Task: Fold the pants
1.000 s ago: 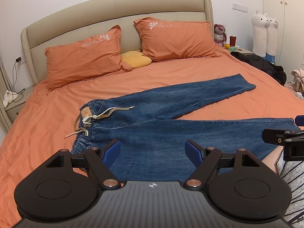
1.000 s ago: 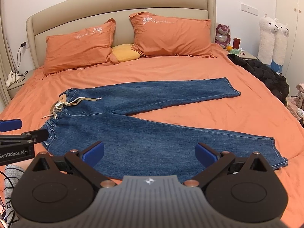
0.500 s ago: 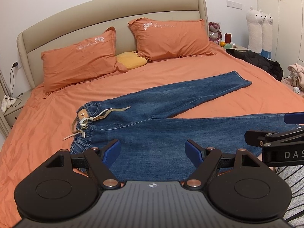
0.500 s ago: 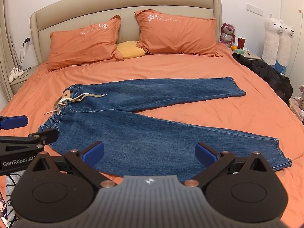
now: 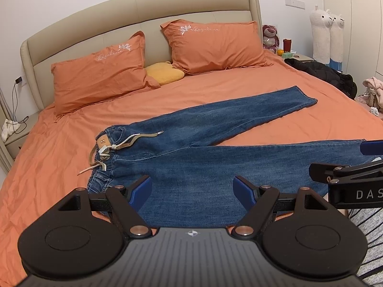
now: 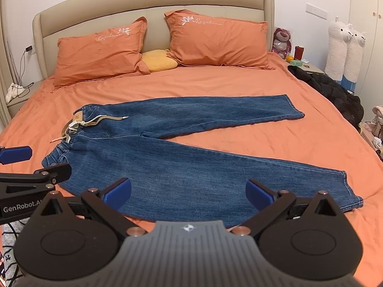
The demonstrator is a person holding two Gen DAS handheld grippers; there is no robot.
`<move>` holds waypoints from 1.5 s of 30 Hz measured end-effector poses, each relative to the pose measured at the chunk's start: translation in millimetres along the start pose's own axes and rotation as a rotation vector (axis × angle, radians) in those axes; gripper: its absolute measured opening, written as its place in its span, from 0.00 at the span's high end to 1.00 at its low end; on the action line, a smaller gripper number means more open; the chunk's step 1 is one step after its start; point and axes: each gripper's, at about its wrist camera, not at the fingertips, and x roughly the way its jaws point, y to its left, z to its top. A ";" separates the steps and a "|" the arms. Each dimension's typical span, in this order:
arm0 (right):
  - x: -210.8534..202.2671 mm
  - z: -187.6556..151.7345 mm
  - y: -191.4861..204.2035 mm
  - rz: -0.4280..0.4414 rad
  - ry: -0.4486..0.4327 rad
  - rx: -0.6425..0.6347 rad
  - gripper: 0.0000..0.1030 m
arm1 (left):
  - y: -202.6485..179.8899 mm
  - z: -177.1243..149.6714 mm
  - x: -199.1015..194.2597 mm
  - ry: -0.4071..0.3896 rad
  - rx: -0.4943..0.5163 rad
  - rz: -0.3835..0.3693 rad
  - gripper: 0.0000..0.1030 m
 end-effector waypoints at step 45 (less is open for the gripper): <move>2.3 9.0 -33.8 0.067 -0.004 0.054 0.05 | 34.1 6.3 6.3 -0.027 0.040 0.070 0.13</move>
